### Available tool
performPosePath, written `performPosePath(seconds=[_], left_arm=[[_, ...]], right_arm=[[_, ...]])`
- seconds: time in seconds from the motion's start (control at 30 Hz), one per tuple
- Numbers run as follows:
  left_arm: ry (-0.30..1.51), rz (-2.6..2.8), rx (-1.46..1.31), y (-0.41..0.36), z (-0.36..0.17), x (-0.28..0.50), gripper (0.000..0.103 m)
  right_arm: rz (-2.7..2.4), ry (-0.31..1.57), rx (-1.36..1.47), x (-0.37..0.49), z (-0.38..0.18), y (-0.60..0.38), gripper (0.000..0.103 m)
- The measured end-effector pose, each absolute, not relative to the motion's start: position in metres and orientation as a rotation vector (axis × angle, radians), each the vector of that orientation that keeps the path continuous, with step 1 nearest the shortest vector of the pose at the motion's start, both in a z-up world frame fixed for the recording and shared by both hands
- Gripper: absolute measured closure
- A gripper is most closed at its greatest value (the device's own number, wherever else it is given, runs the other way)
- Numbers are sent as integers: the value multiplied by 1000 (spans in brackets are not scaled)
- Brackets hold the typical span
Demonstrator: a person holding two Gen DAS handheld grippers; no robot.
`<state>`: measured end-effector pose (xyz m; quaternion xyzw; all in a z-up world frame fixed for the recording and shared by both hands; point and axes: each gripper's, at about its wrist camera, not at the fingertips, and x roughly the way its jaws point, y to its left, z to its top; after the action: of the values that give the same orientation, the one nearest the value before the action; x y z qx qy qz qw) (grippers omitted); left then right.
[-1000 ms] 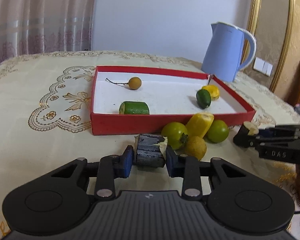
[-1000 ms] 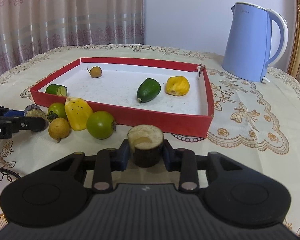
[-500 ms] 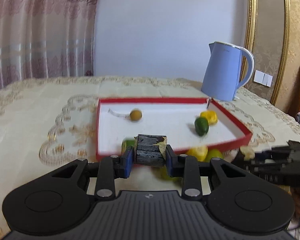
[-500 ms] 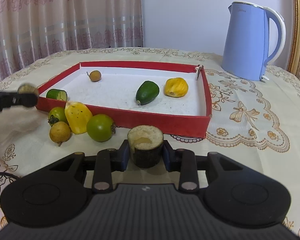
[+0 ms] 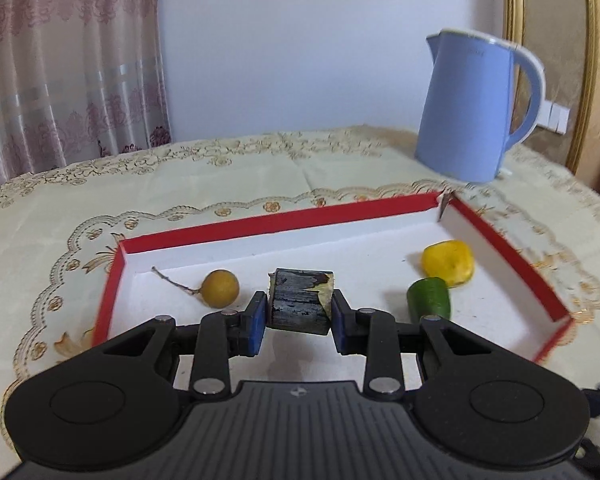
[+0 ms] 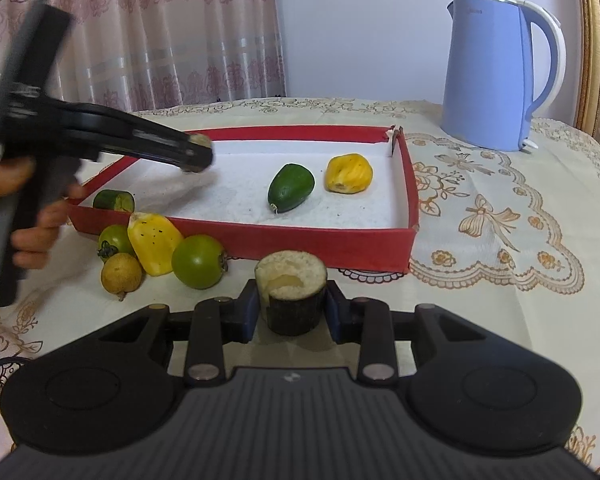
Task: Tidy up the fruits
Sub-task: 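Open the left gripper to drop the grey chunk into the tray, then lower the eggplant chunk into the tray and open the right gripper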
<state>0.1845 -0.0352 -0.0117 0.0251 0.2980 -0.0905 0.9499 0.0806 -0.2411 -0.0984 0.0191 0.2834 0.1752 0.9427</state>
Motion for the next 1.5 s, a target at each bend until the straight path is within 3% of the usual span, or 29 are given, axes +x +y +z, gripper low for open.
performPosePath(seconds=[0.23,0.3,0.37,0.43,0.6,0.7,1.03,1.13,1.27,1.5], left_arm=[[608,-138,146,-54,-17,193,70],[590,-120,178,-58,-15,191,61],[565,-100,196,-61,-11,186,42],[545,-86,204,-62,-8,182,34],[533,-82,195,-61,-1,174,32],[534,-64,164,-55,1,168,22],[529,41,25,-16,10,115,17],[521,112,26,-4,7,98,15],[488,195,51,7,5,79,3],[485,223,79,11,2,56,1]], right_arm=[[356,572,47,80,-98,-242,71],[356,570,51,80,-98,-242,71],[355,568,50,79,-97,-242,71],[352,559,50,78,-97,-242,71],[355,549,69,77,-95,-244,71],[355,540,90,76,-94,-247,71],[335,487,112,77,-77,-260,71],[326,462,89,87,-67,-260,71],[316,457,47,110,-56,-251,71],[291,494,5,153,-57,-235,71]])
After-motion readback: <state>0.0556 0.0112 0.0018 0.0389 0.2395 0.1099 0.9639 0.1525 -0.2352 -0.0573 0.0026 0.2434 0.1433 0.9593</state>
